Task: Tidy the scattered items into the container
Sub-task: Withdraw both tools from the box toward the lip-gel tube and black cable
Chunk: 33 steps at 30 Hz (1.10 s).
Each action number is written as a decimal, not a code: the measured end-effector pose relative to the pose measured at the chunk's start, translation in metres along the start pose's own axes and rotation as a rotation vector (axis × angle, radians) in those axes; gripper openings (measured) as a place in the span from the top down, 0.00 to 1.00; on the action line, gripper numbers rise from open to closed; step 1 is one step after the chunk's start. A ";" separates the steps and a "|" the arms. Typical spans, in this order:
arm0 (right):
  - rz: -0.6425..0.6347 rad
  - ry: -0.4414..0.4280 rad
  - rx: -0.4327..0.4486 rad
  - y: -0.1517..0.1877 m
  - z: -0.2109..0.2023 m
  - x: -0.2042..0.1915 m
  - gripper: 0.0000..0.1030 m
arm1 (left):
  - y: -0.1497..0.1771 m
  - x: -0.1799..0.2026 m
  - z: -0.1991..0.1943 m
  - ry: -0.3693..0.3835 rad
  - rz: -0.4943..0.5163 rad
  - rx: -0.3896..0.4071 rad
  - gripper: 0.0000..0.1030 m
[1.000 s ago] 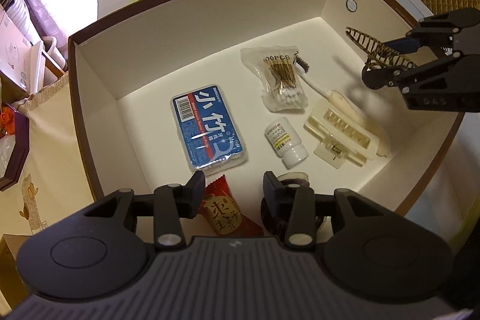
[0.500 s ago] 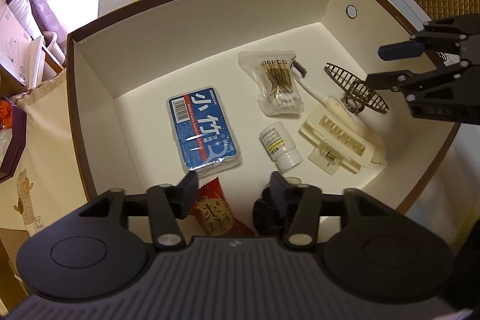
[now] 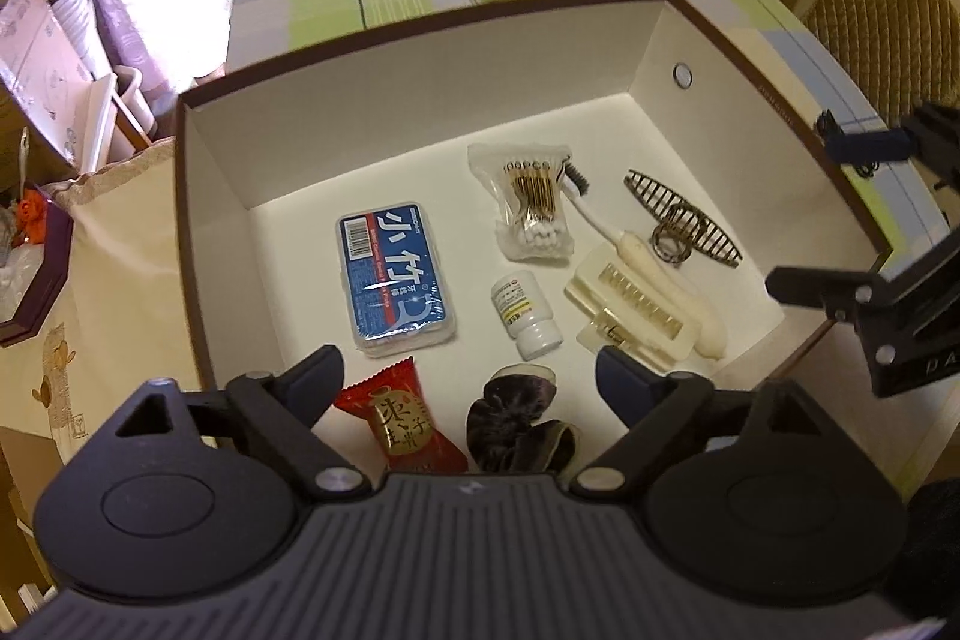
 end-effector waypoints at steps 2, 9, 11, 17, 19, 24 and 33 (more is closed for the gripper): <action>0.009 0.005 -0.002 0.002 -0.004 0.001 0.00 | 0.000 0.002 -0.006 -0.008 -0.003 0.011 0.11; 0.028 0.014 0.013 0.006 -0.017 0.002 0.00 | 0.003 0.010 -0.025 -0.045 -0.012 0.038 0.10; 0.027 0.015 0.022 0.007 -0.021 0.002 0.00 | 0.004 0.012 -0.030 -0.053 -0.015 0.048 0.08; 0.034 0.005 0.041 0.011 -0.034 0.002 0.00 | 0.009 0.020 -0.045 -0.071 -0.015 0.067 0.06; 0.036 0.002 0.044 0.013 -0.038 0.003 0.00 | 0.011 0.022 -0.048 -0.077 -0.015 0.069 0.06; 0.033 -0.006 0.058 0.017 -0.046 0.003 0.00 | 0.016 0.029 -0.055 -0.097 -0.016 0.070 0.06; 0.016 -0.032 0.069 0.028 -0.060 0.006 0.00 | 0.026 0.045 -0.062 -0.126 -0.021 0.067 0.06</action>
Point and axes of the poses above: each gripper's, at about its wrist camera, not at the fingertips, and z roughly the way its jaws point, x to its right, y to its underside, the point moved 2 cm from there along z, roughly the way its jaws point, and after that the axes turned 10 degrees about x, right-handed, at the moved point
